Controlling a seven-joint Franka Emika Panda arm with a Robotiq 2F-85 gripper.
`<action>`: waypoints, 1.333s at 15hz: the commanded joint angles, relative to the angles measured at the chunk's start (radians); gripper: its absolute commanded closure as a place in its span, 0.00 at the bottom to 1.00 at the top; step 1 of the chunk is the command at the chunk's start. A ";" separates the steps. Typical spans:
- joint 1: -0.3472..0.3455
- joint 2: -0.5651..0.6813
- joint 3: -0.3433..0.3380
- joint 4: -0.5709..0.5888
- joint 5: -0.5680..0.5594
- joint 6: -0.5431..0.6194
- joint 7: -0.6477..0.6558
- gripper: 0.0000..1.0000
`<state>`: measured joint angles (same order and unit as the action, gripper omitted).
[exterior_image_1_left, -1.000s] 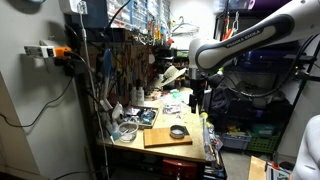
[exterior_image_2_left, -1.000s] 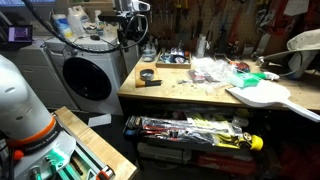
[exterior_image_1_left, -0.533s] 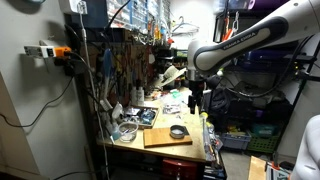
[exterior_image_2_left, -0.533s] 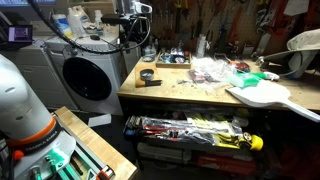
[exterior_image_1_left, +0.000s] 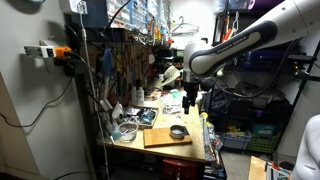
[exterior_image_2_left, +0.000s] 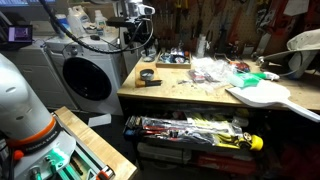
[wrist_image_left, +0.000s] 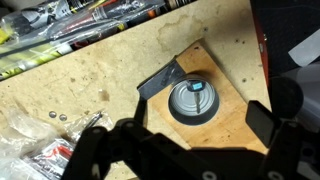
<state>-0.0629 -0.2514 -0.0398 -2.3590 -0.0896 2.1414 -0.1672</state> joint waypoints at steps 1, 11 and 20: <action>0.017 0.086 -0.006 0.028 0.006 0.070 -0.009 0.13; 0.032 0.249 0.000 0.059 0.056 0.154 -0.076 0.52; 0.023 0.354 0.013 0.069 0.106 0.290 -0.172 0.68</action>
<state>-0.0375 0.0556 -0.0346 -2.3028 -0.0131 2.3923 -0.2976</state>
